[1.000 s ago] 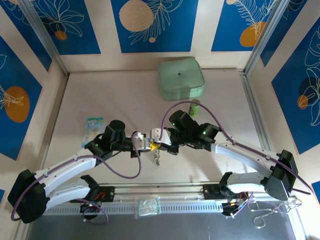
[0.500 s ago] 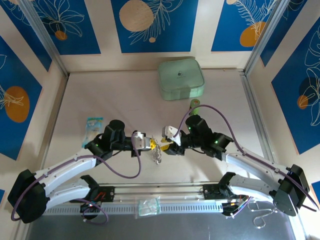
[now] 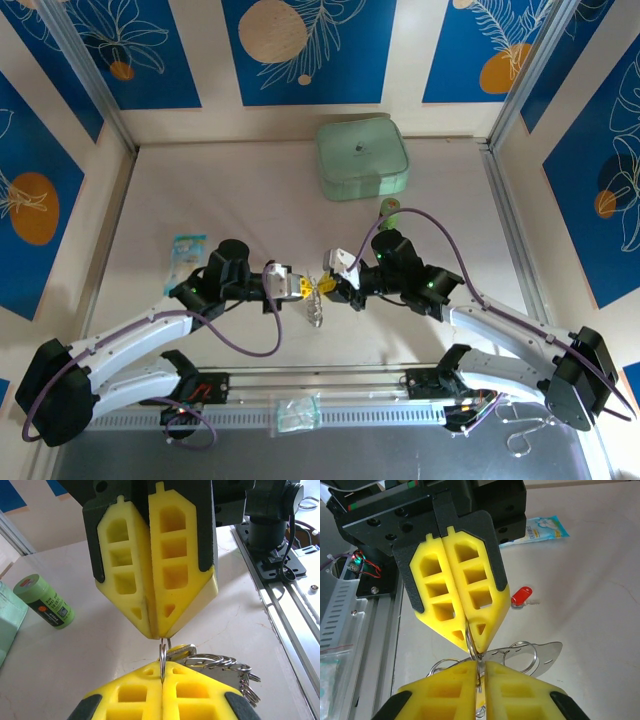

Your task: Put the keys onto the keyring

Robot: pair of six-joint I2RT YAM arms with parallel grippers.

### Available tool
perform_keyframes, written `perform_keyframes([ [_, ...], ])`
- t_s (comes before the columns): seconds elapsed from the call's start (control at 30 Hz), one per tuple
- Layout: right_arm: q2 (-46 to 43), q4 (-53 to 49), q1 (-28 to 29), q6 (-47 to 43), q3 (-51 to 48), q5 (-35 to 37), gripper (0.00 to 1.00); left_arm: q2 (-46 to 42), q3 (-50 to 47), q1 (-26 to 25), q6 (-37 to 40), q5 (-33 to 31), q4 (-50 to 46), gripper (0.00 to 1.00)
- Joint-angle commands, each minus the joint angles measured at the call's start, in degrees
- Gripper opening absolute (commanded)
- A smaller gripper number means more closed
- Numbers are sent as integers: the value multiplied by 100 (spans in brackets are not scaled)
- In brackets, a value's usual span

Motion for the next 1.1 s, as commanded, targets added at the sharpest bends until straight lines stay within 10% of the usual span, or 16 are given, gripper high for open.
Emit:
perform_keyframes([
  [0.0, -38, -33, -36, -6, -55, -112, 22, -27, 44, -20, -42, 227, 231, 0],
  [0.67, 103, -185, -98, -50, 10, -313, 12, -70, 32, -22, -76, 286, 289, 0],
  [0.83, 137, -190, -93, -67, 1, -241, 23, -67, 25, -27, -84, 282, 293, 0],
  [1.07, 62, -235, -105, -83, 59, -306, 9, -62, 24, -27, -73, 280, 288, 0],
])
